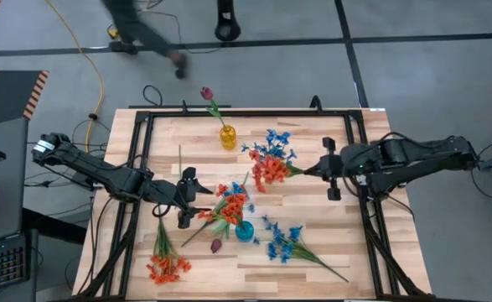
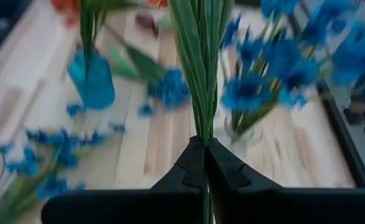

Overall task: Sort flowers into vase by color
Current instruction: Put the right orange flowers into the blue vase

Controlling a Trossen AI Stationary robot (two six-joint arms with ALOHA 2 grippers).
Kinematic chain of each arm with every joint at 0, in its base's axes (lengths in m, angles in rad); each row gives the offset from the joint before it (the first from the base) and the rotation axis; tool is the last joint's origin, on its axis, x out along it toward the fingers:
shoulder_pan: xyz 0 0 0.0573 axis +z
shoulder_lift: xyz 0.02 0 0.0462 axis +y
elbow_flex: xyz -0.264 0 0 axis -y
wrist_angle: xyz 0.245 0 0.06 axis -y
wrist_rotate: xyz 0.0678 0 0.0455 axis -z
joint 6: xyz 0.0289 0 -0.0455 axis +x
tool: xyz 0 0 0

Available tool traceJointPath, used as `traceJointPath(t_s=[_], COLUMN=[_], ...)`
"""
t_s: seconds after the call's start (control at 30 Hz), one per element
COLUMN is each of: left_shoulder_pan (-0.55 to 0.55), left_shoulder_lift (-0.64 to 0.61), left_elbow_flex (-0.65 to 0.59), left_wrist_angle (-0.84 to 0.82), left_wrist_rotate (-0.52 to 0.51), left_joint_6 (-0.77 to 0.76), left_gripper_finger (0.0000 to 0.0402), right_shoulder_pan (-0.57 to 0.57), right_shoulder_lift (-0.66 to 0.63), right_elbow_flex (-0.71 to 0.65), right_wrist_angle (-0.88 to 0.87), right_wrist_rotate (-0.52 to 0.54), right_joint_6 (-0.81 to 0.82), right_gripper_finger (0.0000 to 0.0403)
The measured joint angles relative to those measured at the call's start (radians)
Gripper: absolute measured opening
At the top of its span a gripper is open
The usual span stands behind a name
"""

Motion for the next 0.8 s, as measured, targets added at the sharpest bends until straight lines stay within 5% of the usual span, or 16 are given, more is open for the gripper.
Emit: traceJointPath(t_s=[0.27, 0.47, 0.67, 0.8], left_shoulder_pan=[0.0, 0.0, 0.0, 0.0], left_shoulder_lift=[-0.004, -0.004, -0.004, -0.004], left_elbow_flex=[0.0, 0.0, 0.0, 0.0], left_wrist_angle=[-0.003, 0.001, 0.003, 0.023], left_wrist_rotate=[-0.002, -0.01, -0.034, -0.035], left_joint_6=[0.005, 0.022, 0.022, 0.022], left_gripper_finger=[0.0242, 0.0242, 0.0242, 0.0242], right_shoulder_pan=[0.075, 0.21, 0.327, 0.358], right_shoulder_lift=[0.009, -0.002, 0.064, 0.204], right_elbow_flex=[-0.006, -0.142, -0.349, -0.433], right_wrist_angle=[0.196, 0.487, 1.028, 1.441], right_wrist_rotate=[-0.006, 0.101, 0.263, 0.282], right_joint_6=[-0.01, -0.073, -0.079, -0.112], right_gripper_finger=[0.0028, 0.0025, 0.0025, 0.0026])
